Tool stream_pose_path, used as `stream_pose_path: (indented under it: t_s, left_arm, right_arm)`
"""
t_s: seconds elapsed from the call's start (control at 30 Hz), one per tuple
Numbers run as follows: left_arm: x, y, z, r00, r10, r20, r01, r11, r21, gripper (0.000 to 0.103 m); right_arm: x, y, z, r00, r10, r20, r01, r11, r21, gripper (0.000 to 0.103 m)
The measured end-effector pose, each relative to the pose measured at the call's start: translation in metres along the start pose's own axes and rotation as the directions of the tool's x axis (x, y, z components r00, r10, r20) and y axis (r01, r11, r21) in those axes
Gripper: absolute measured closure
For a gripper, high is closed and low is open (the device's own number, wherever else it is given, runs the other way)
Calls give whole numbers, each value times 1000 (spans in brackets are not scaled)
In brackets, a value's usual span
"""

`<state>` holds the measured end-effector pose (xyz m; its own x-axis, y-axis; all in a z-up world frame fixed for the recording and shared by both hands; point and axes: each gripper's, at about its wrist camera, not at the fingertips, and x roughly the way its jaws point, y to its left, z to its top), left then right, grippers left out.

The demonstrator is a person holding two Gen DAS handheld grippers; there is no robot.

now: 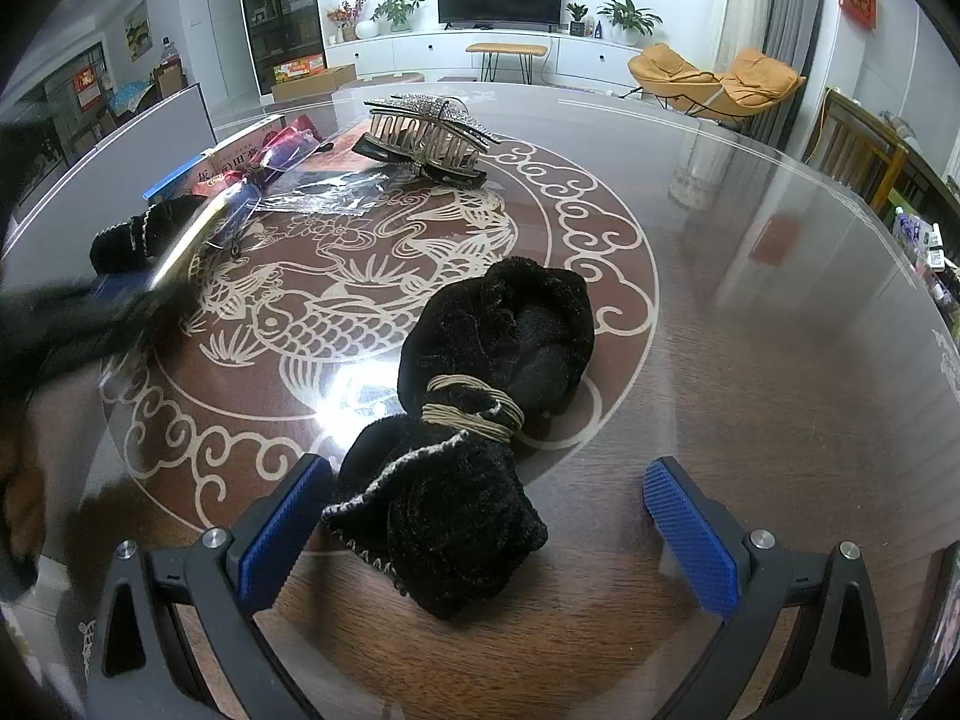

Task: Organize objects
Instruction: 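Grasp the gold cosmetic tube with the left gripper while the right holds the black pouch, then lift the gold tube with the left gripper while the right lifts the black pouch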

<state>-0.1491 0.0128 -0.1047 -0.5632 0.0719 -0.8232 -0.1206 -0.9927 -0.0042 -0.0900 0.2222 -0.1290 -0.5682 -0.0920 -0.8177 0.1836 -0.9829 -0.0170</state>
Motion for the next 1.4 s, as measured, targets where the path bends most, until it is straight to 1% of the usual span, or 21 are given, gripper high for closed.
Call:
stream_pose_path:
  t_s: [0.07, 0.13, 0.17, 0.2, 0.23, 0.27, 0.3, 0.37, 0.4, 0.43, 0.47, 0.97, 1.03, 1.07, 1.1, 1.13, 1.17, 1.23, 1.3, 1.37, 1.4]
  left_arm:
    - [-19, -6, -27, 1000, -19, -1, 19, 999, 34, 75]
    - [-33, -7, -47, 1000, -30, 4, 30, 998, 49, 74]
    - [-37, -8, -53, 999, -30, 10, 30, 998, 55, 71]
    - [-41, -10, -60, 999, -25, 20, 24, 998, 62, 66]
    - [-42, -10, -64, 999, -10, 31, 8, 998, 66, 45]
    - [-42, -9, -66, 999, 3, 32, -5, 998, 66, 20]
    - [-40, -8, -68, 1000, 8, 28, -10, 998, 63, 13]
    - [-39, -3, -71, 1000, -17, 20, 17, 999, 28, 10]
    - [-37, -3, -69, 1000, -13, 18, 13, 1000, 25, 7]
    - [-35, -4, -68, 1000, -12, 8, 12, 1000, 24, 0]
    - [-35, -4, -70, 1000, -16, -2, 16, 999, 28, 0]
    - [-35, -4, -73, 1000, -21, 2, 21, 999, 24, 0]
    - [-35, -4, -71, 1000, -18, -20, 18, 999, 29, 0]
    - [-37, -5, -72, 1000, -14, -15, 14, 1000, 28, 17]
    - [-41, -6, -72, 1000, -16, 6, 16, 999, 34, 31]
    - [-44, -8, -73, 1000, -23, 19, 22, 999, 49, 56]
    - [-46, -9, -73, 999, -27, 22, 26, 998, 58, 75]
    - [-48, -9, -75, 999, -29, 28, 28, 998, 52, 76]
    - [-51, -5, -78, 998, -47, 39, 46, 999, 26, 76]
    - [-58, -2, -83, 996, -62, 69, 62, 998, -4, 76]
    - [-63, -1, -85, 994, -63, 88, 65, 998, -14, 76]
  right_arm:
    - [0, 0, 0, 1000, 0, 0, 0, 1000, 0, 0]
    - [0, 0, 0, 1000, -1, 0, 1, 1000, 0, 0]
    - [0, 0, 0, 1000, -1, 1, 1, 1000, 0, 0]
    - [0, 0, 0, 1000, -2, 1, 2, 1000, -1, 0]
    - [-1, 0, -1, 1000, -2, 2, 2, 1000, -1, 0]
    - [-1, 0, -1, 1000, -3, 2, 3, 1000, -2, 0]
    - [-1, -1, -1, 1000, -6, 2, 6, 1000, 1, 0]
    - [-2, -2, -1, 1000, -11, 2, 11, 1000, 11, 0]
    - [-2, -4, -1, 1000, -9, 0, 9, 1000, 17, 0]
    - [-3, -4, -1, 1000, -11, 0, 11, 1000, 21, 0]
    - [-3, -4, -1, 1000, -12, 0, 12, 1000, 21, 0]
    - [-2, -4, -1, 1000, -13, 1, 12, 1000, 22, 0]
    - [-2, -3, -1, 1000, -12, 1, 12, 1000, 23, 0]
    - [-2, -3, -1, 1000, -12, 0, 12, 1000, 23, 0]
    - [-3, -4, -1, 1000, -6, 1, 6, 1000, 23, 0]
    - [-3, -6, -1, 1000, 7, 1, -7, 1000, 22, 0]
    - [-3, -8, -1, 1000, 26, -5, -26, 999, 22, 0]
    - [-6, -16, 4, 994, 101, -47, -99, 994, 38, 0]
    - [-9, -28, 10, 979, 186, -88, -176, 978, 113, 1]
    - [-12, -33, 18, 969, 219, -110, -199, 966, 167, 8]
    - [-11, -30, 24, 965, 228, -131, -203, 962, 181, 10]
